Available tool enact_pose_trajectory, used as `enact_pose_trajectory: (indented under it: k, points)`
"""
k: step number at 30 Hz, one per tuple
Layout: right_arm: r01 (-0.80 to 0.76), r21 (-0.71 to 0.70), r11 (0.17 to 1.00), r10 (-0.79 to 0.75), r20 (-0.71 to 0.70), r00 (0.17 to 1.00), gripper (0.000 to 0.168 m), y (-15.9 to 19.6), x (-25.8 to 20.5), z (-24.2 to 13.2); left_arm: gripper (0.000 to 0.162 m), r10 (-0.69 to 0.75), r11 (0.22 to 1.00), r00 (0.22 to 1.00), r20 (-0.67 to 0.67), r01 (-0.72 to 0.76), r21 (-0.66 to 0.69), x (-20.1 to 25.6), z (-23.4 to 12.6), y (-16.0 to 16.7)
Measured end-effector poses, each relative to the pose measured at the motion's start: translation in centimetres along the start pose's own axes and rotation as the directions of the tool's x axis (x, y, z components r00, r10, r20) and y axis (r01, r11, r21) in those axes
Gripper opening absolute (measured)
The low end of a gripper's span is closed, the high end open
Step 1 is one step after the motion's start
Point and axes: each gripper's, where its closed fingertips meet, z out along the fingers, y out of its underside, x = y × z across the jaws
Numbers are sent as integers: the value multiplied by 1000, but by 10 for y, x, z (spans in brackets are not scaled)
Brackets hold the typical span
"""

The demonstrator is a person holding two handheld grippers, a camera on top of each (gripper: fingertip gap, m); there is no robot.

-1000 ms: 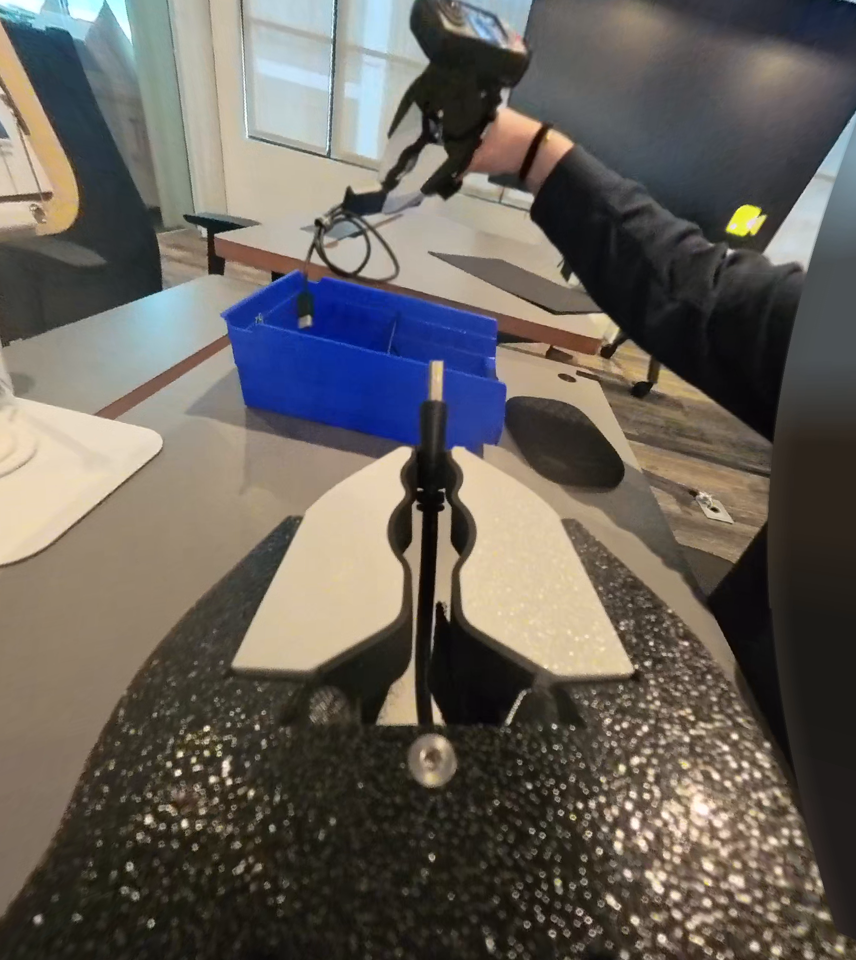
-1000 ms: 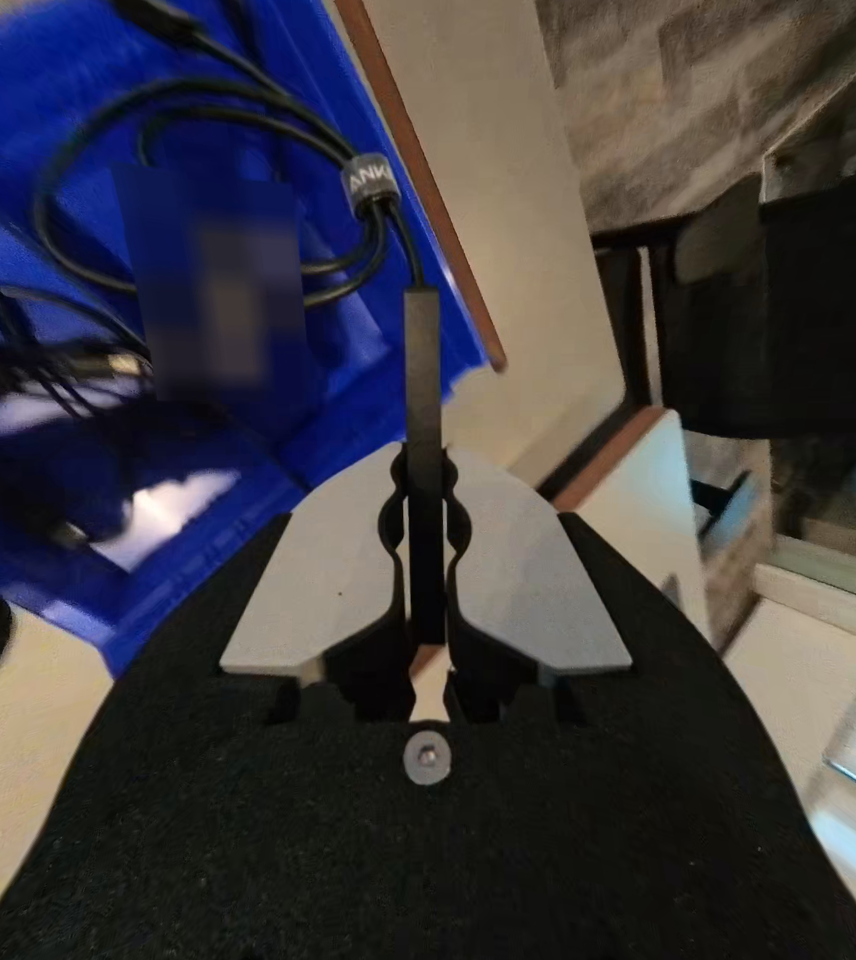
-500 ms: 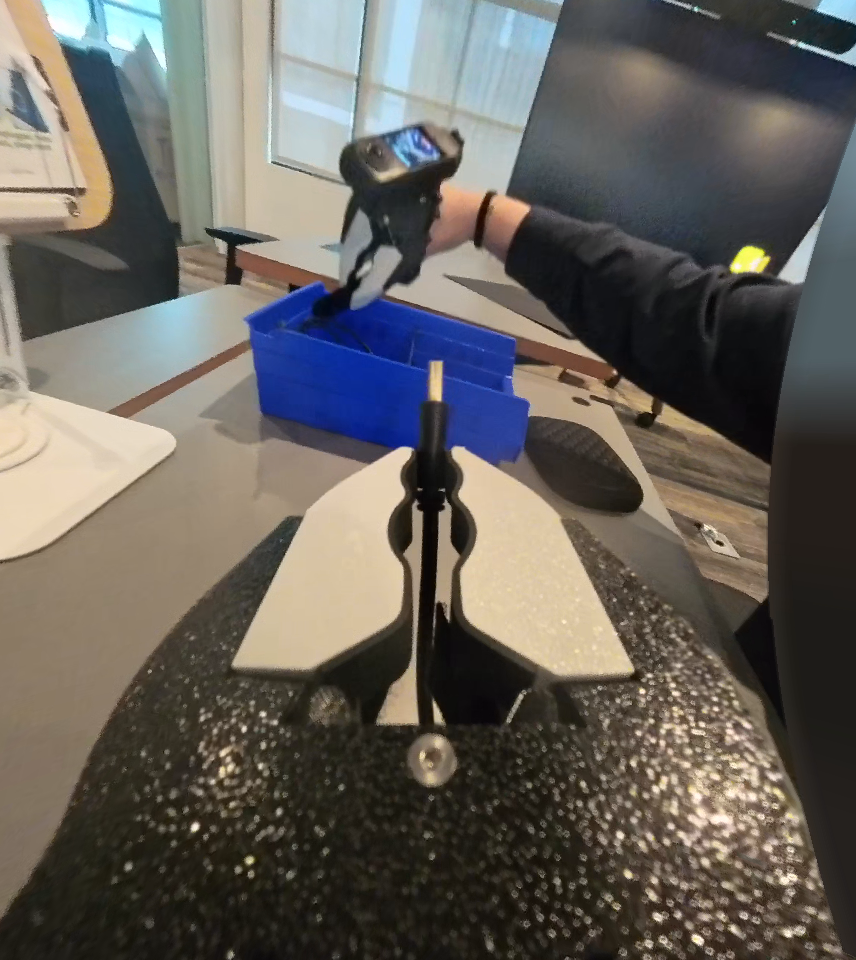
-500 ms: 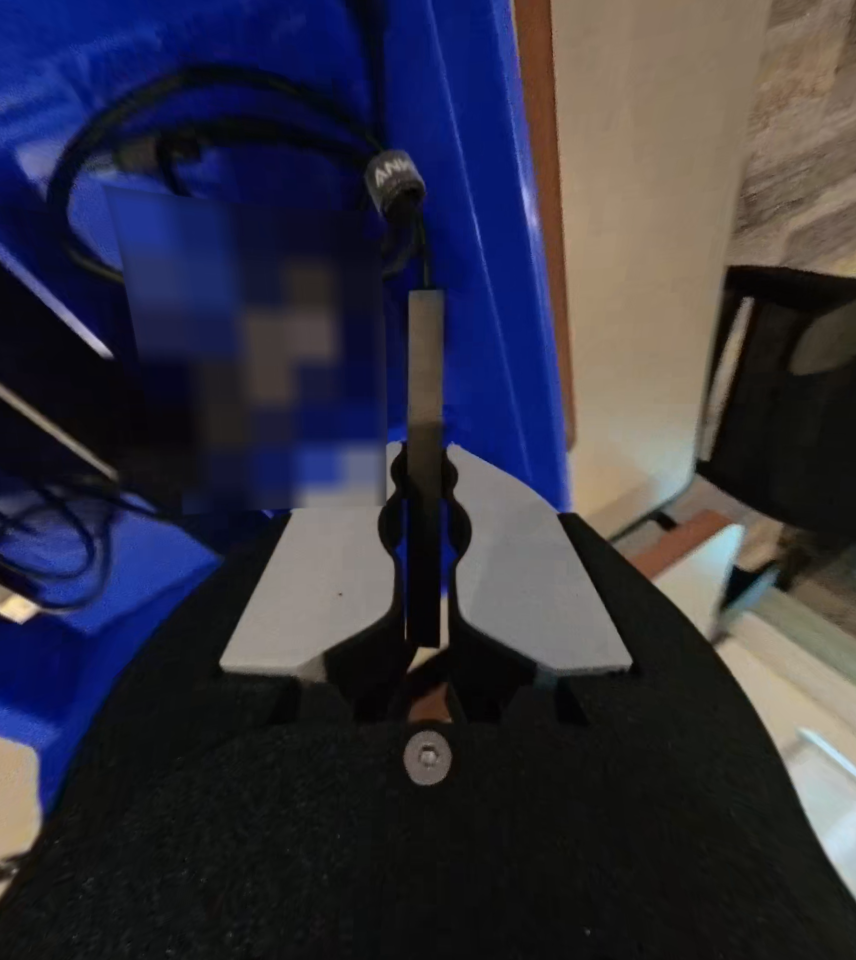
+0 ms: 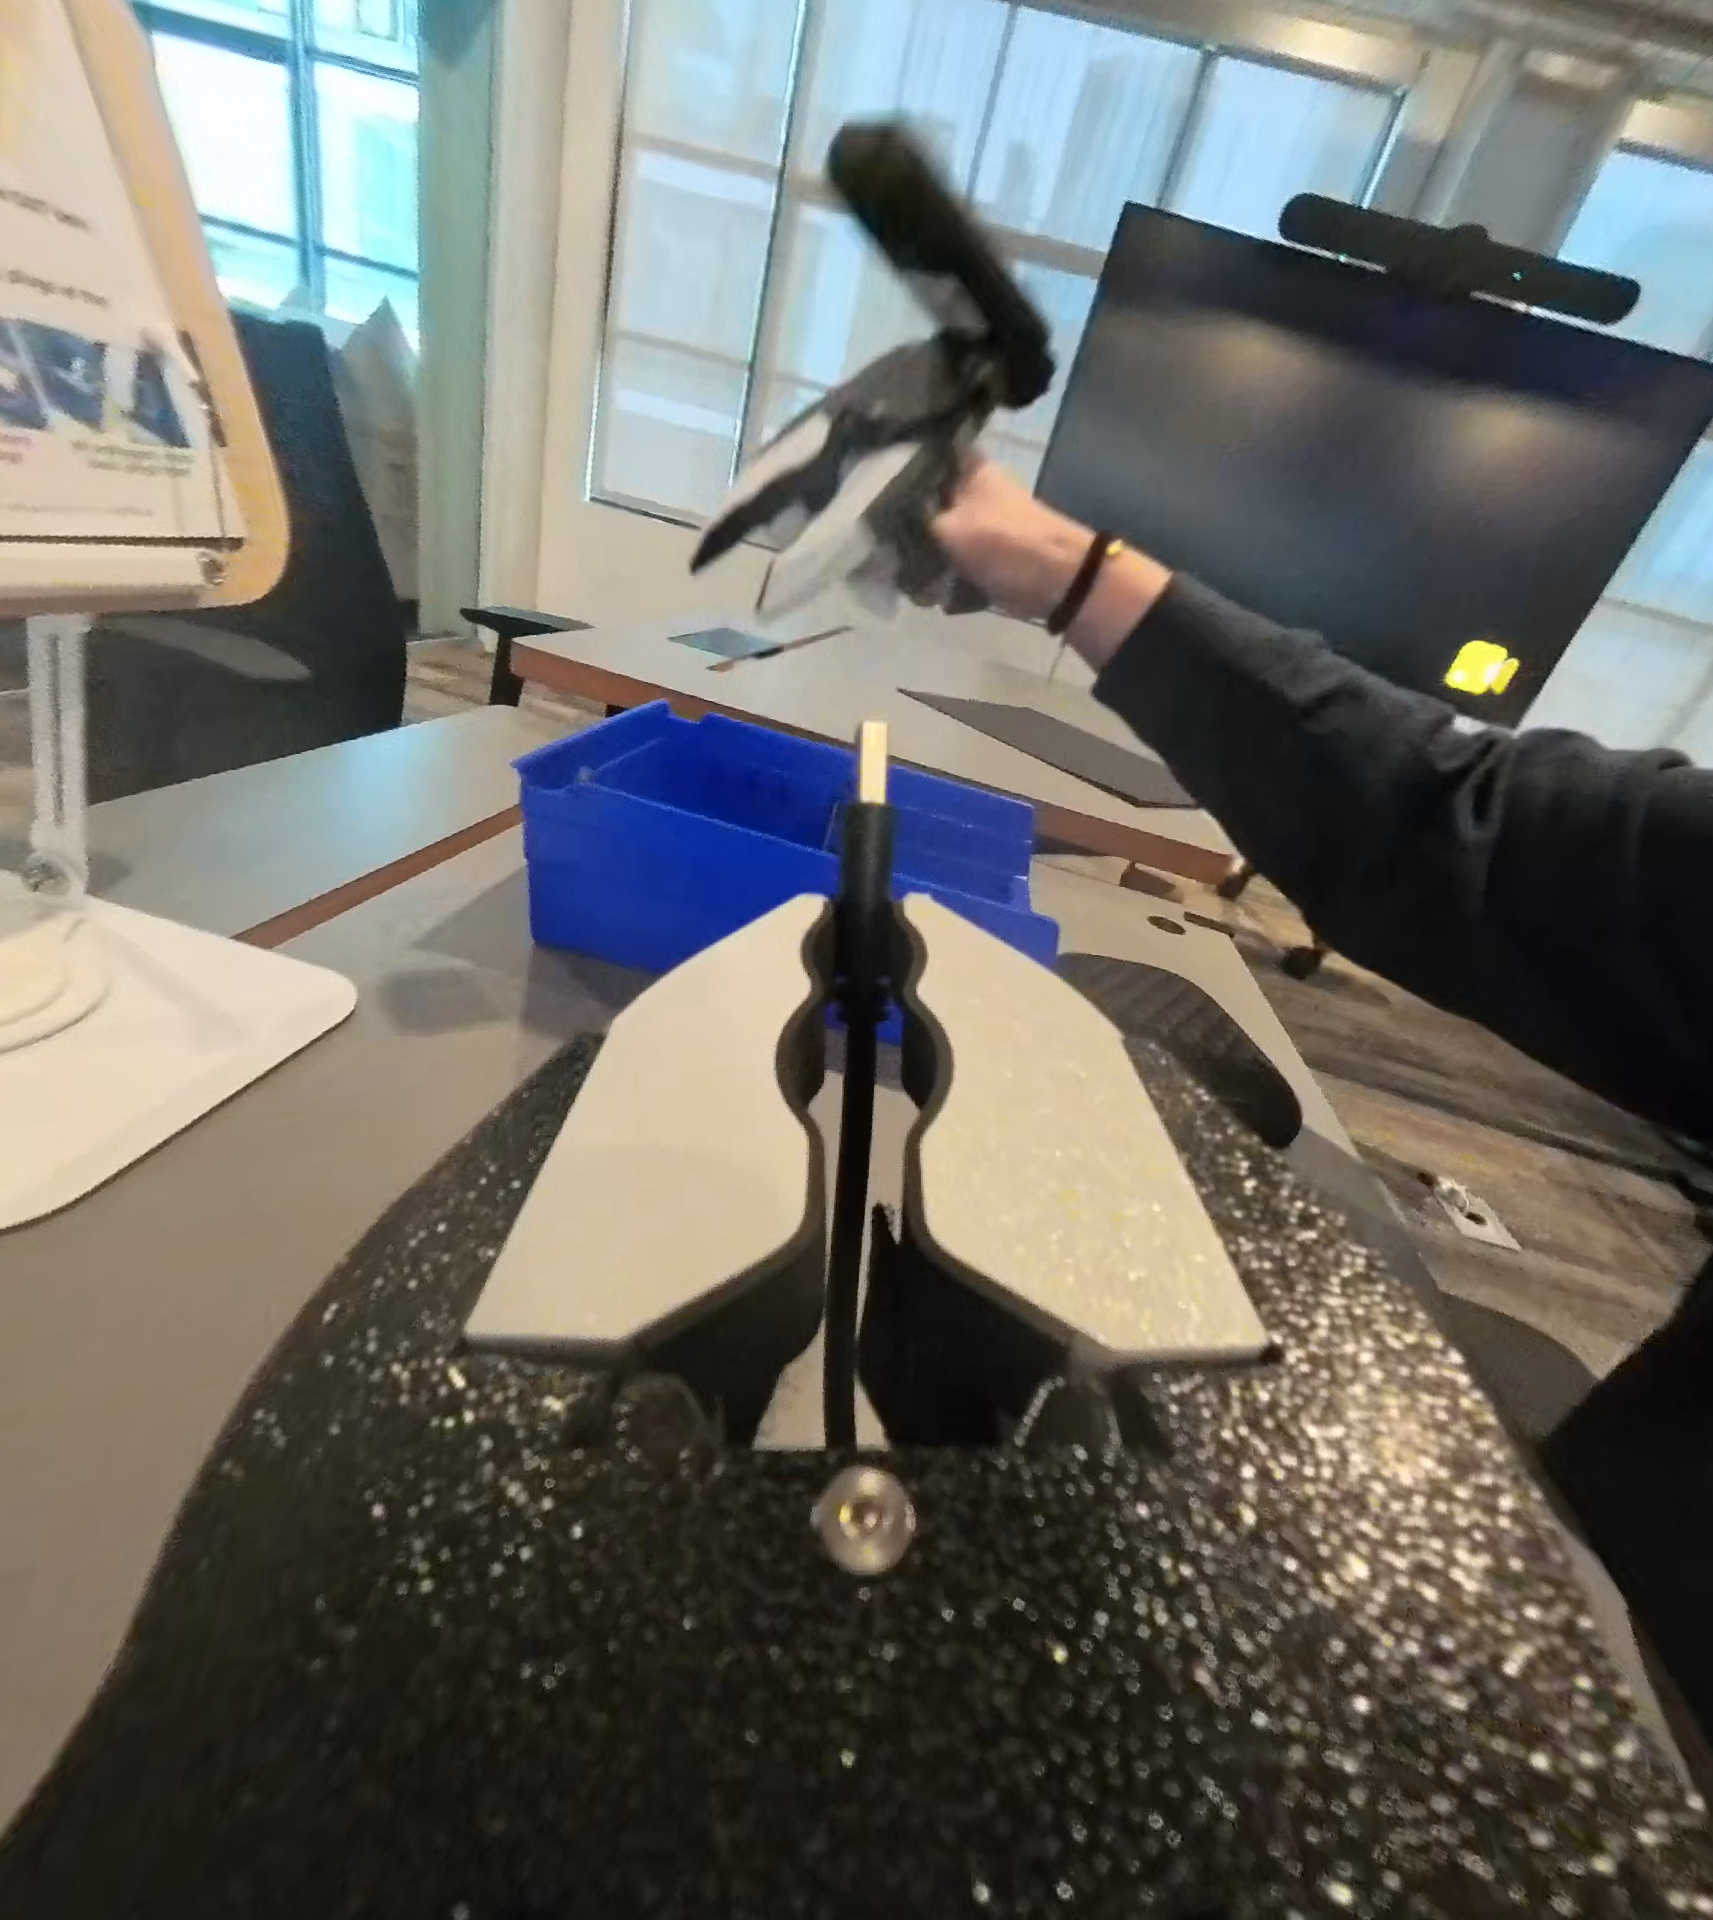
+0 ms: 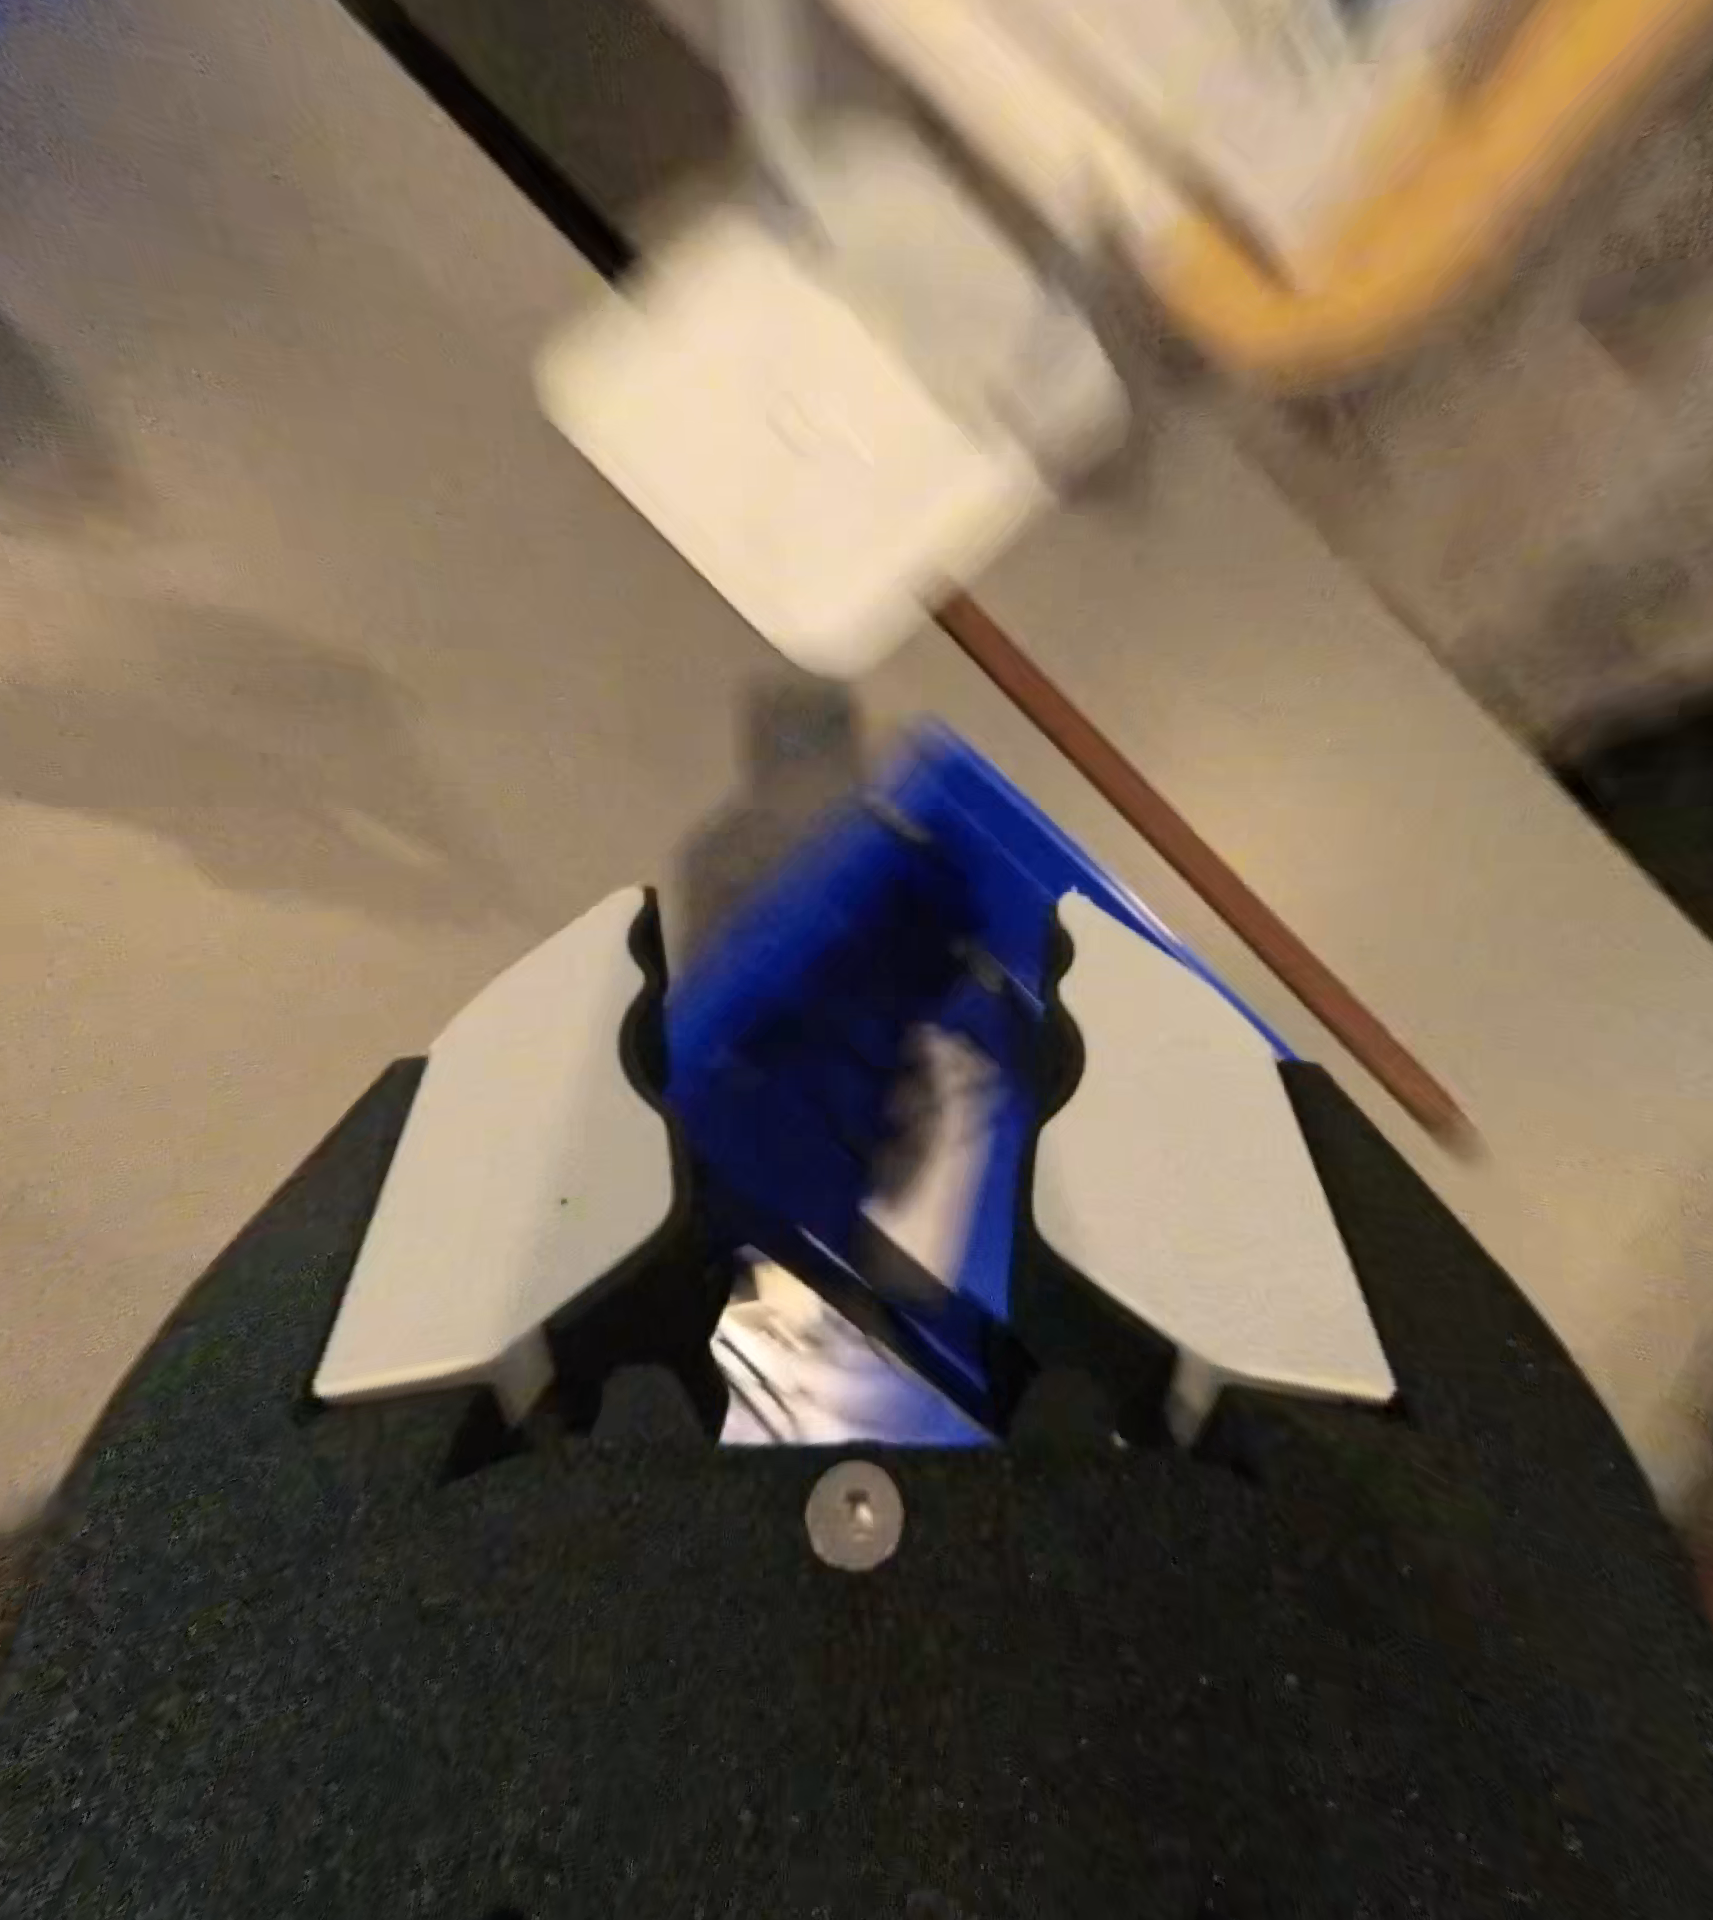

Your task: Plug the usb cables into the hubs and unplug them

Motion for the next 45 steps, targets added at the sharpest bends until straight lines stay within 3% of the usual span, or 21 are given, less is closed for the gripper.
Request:
enact_pose_trajectory:
  k: [2,3,6,9,12,14,15,17,18,19,20,26,30,33,36,39,42,45]
  points:
    - [42,248,968,-116,292,949,60,-55,-101,-20,9,19,1000,998,-54,-19,-9,11,4,0]
    - [88,310,947,-206,375,904,60,-67,-146,-24,9,33,999,996,-80,-34,-8,17,6,0]
    - [210,377,902,-387,492,780,53,-74,-241,-18,9,67,998,988,-142,-70,-11,33,11,0]
    - [227,415,881,-438,533,724,36,-76,-279,-11,9,62,997,977,-204,-70,-30,46,14,2]
    - [239,419,876,-443,503,742,20,-76,-279,-5,9,64,995,972,-227,-80,-60,48,15,10]
    - [244,382,892,-421,501,756,22,-73,-277,1,9,44,995,972,-231,-62,-72,46,16,15]
    - [248,367,897,-411,482,774,32,-73,-273,5,9,38,996,969,-245,-58,-72,47,16,17]
    - [268,322,908,-400,476,783,37,-67,-269,15,9,33,998,967,-253,-44,-37,47,16,13]
    - [267,305,914,-392,493,777,33,-65,-270,18,9,33,998,963,-267,-43,-34,50,16,12]
    - [259,309,915,-391,522,758,16,-63,-273,18,9,40,997,963,-265,-54,-45,51,16,12]
    - [255,329,909,-402,536,743,9,-63,-276,17,9,51,996,966,-255,-68,-57,51,17,14]
    - [286,338,897,-425,477,769,8,-52,-271,14,12,23,996,969,-247,-45,-82,52,26,22]
    - [262,362,895,-404,407,819,8,-50,-241,-28,37,101,984,985,-143,-120,-131,41,26,22]
    - [268,367,891,-377,265,888,8,-55,-198,-86,42,140,986,984,-106,-149,-80,37,16,8]
    - [294,363,884,-341,72,937,8,-62,-154,-160,46,187,973,981,-54,-193,-124,22,7,16]
    - [305,336,891,-284,-112,952,8,-60,-115,-222,46,134,986,990,-55,-138,-95,12,4,20]
    - [282,300,911,-220,-224,950,8,-41,-86,-249,46,89,993,994,-58,-93,-75,4,2,22]
    - [240,290,926,-156,-284,946,8,-13,-62,-241,45,77,994,996,-49,-81,-75,-1,4,26]
